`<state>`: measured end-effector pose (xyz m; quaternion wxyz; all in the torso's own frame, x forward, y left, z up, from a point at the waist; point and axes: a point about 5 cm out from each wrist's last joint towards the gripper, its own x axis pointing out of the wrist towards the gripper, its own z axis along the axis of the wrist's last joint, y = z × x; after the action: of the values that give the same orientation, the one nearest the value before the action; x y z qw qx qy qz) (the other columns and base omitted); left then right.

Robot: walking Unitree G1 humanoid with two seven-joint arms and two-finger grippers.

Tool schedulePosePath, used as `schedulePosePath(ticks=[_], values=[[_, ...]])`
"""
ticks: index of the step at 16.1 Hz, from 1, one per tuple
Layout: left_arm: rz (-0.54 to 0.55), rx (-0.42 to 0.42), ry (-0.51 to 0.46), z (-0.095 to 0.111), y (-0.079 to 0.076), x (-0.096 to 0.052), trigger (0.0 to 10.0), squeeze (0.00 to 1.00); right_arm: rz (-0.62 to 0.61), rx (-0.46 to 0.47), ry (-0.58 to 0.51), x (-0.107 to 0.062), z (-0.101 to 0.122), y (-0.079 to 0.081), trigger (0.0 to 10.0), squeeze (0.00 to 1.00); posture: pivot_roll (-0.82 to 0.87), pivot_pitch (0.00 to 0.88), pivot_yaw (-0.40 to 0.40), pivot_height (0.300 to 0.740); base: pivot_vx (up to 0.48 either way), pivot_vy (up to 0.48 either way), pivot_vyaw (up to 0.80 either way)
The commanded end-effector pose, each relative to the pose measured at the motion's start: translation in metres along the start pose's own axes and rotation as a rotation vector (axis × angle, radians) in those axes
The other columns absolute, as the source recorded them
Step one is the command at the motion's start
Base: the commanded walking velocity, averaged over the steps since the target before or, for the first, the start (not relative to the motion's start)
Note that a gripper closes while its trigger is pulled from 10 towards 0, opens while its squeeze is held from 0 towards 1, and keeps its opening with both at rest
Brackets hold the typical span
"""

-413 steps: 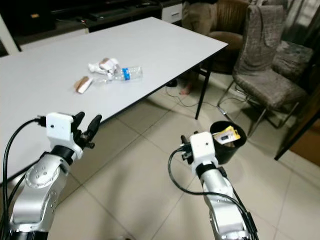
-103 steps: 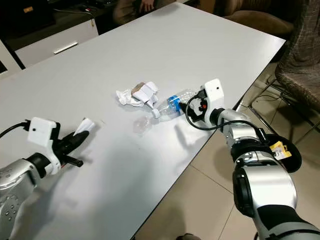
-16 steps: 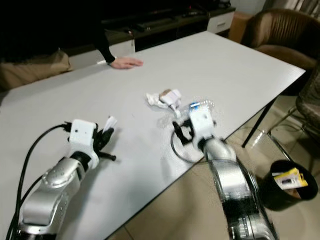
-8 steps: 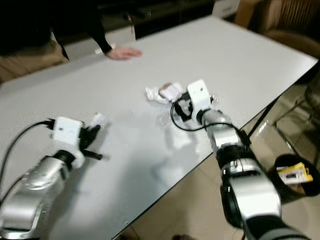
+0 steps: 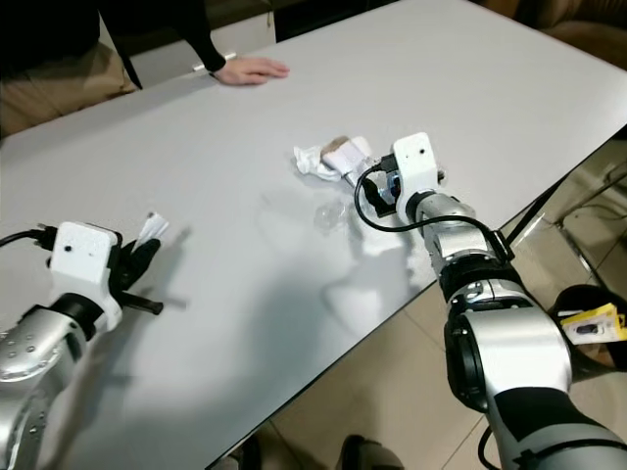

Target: Picking trash to rubbish bin

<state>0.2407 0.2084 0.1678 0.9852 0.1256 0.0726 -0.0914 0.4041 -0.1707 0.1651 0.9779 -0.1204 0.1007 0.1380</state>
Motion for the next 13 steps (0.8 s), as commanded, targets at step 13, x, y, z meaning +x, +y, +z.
schedulePosePath(ticks=[13], values=[[0.015, -0.010, -0.015, 0.004, 0.003, 0.013, 10.0, 0.00, 0.145, -0.031, -0.039, -0.012, 0.014, -0.027, 10.0, 0.00, 0.09, 0.134, -0.010, 0.740, 0.000, 0.000, 0.00]])
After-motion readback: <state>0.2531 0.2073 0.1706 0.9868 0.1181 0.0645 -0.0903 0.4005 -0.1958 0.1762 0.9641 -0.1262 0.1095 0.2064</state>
